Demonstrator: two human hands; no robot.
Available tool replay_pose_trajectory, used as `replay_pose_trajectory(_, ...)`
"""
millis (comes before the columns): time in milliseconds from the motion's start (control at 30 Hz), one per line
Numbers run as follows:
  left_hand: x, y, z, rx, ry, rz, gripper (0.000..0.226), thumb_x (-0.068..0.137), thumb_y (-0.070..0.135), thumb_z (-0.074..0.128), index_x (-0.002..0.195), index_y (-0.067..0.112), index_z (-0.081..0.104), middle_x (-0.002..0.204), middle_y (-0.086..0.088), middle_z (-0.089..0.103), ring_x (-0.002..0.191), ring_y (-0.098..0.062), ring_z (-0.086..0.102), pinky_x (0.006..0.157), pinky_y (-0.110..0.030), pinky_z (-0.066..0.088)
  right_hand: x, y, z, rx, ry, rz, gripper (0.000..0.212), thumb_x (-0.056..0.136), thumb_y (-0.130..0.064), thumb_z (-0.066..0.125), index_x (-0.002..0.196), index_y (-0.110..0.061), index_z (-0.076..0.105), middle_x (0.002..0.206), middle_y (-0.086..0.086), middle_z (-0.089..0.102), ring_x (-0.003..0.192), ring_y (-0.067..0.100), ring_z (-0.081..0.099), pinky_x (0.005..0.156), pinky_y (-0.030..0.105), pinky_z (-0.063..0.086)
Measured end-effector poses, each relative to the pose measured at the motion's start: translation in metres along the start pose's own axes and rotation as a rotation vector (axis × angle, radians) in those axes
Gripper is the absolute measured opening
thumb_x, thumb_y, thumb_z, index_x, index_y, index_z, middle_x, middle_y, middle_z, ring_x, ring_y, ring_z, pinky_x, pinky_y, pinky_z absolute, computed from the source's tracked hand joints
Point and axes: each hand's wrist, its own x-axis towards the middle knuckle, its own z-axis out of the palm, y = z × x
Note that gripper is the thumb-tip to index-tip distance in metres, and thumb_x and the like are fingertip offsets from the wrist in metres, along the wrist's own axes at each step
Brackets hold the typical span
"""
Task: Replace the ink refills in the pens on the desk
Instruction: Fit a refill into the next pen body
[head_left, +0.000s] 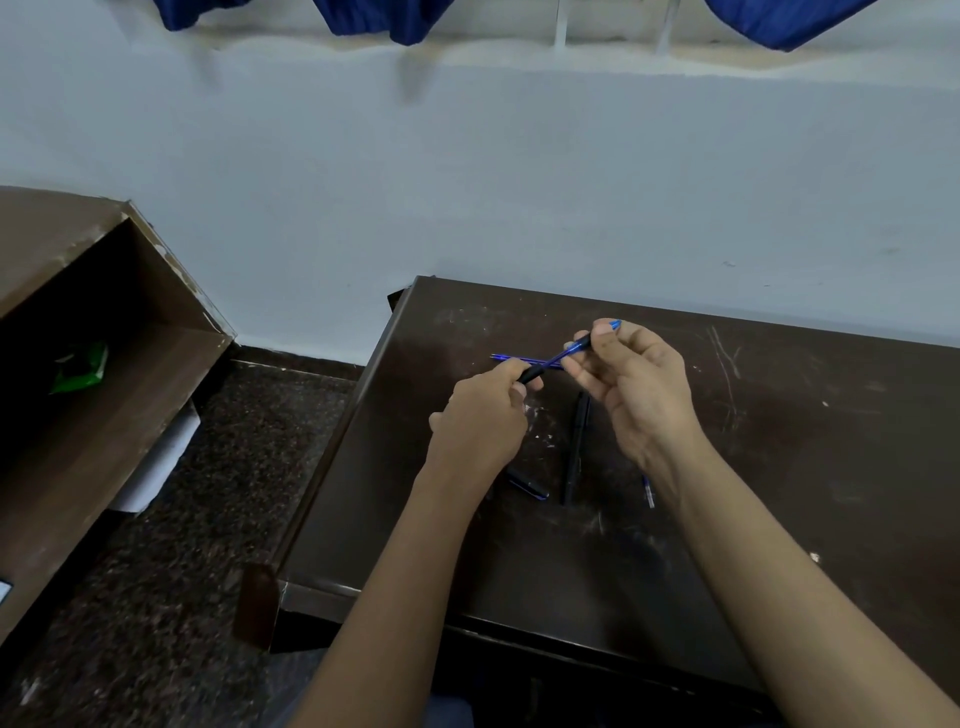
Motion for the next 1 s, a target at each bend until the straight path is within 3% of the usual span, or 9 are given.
replay_pose_trajectory(33, 0.0, 0.0, 0.0, -0.017, 0.0, 0.016, 0.026, 0.099, 0.017, 0.037, 0.107, 0.024, 0.061, 0.092, 0.004, 0.059, 0.093, -0.018, 0.059, 0.094, -0.051, 0.047, -0.001, 0.001, 0.001, -0.02, -0.013, -0.002, 0.005, 0.094, -0.01, 0.057, 0.093, -0.007, 0.06, 0.086, 0.009, 0.067, 0.073, 0.014, 0.067, 0.081, 0.033, 0.059)
replay_pose_trajectory(100, 0.0, 0.001, -0.001, -0.035, -0.008, 0.055, 0.023, 0.099, 0.019, 0.041, 0.109, 0.017, 0.062, 0.094, 0.002, 0.062, 0.08, -0.008, 0.056, 0.081, -0.03, 0.051, -0.003, 0.004, 0.003, -0.047, -0.037, -0.007, 0.005, 0.094, -0.008, 0.055, 0.093, -0.007, 0.06, 0.085, 0.009, 0.067, 0.074, 0.015, 0.067, 0.078, 0.031, 0.059)
replay_pose_trajectory(167, 0.0, 0.002, -0.001, -0.035, -0.023, 0.074, 0.02, 0.098, 0.021, 0.045, 0.103, 0.011, 0.061, 0.091, 0.0, 0.063, 0.068, -0.004, 0.052, 0.061, -0.012, 0.039, -0.004, 0.006, 0.005, -0.065, -0.048, -0.008, 0.006, 0.095, -0.008, 0.054, 0.092, -0.008, 0.06, 0.083, 0.008, 0.067, 0.073, 0.014, 0.068, 0.073, 0.028, 0.059)
replay_pose_trajectory(400, 0.001, 0.002, -0.002, -0.141, -0.022, 0.023, 0.028, 0.1, 0.024, 0.041, 0.089, 0.012, 0.063, 0.073, 0.01, 0.058, 0.065, -0.001, 0.054, 0.059, -0.009, 0.039, -0.004, 0.011, 0.006, -0.089, -0.043, 0.02, 0.011, 0.094, -0.01, 0.056, 0.102, -0.005, 0.061, 0.084, 0.006, 0.068, 0.066, 0.006, 0.067, 0.075, 0.027, 0.059)
replay_pose_trajectory(633, -0.001, 0.001, -0.003, -0.123, 0.071, 0.069, 0.024, 0.098, 0.019, 0.042, 0.084, 0.011, 0.061, 0.085, -0.005, 0.068, 0.065, -0.005, 0.056, 0.057, -0.007, 0.042, -0.005, 0.013, 0.007, -0.069, -0.071, 0.025, 0.011, 0.094, -0.007, 0.054, 0.102, -0.004, 0.061, 0.087, 0.007, 0.069, 0.068, 0.007, 0.069, 0.077, 0.029, 0.06)
replay_pose_trajectory(833, -0.003, -0.001, -0.002, -0.11, 0.123, 0.116, 0.015, 0.092, 0.028, 0.057, 0.091, 0.013, 0.055, 0.082, -0.002, 0.064, 0.068, -0.01, 0.058, 0.055, -0.011, 0.043, -0.005, 0.014, 0.008, -0.083, -0.071, 0.027, 0.014, 0.094, -0.008, 0.055, 0.105, -0.002, 0.062, 0.086, 0.007, 0.07, 0.072, 0.013, 0.07, 0.076, 0.03, 0.06)
replay_pose_trajectory(1000, 0.001, 0.0, 0.0, -0.074, 0.099, 0.115, 0.024, 0.098, 0.02, 0.044, 0.089, 0.007, 0.063, 0.086, -0.004, 0.067, 0.072, -0.009, 0.061, 0.06, -0.01, 0.044, -0.004, 0.015, 0.007, -0.085, -0.06, 0.035, 0.014, 0.094, -0.008, 0.055, 0.105, -0.002, 0.062, 0.088, 0.008, 0.07, 0.071, 0.011, 0.07, 0.08, 0.032, 0.059)
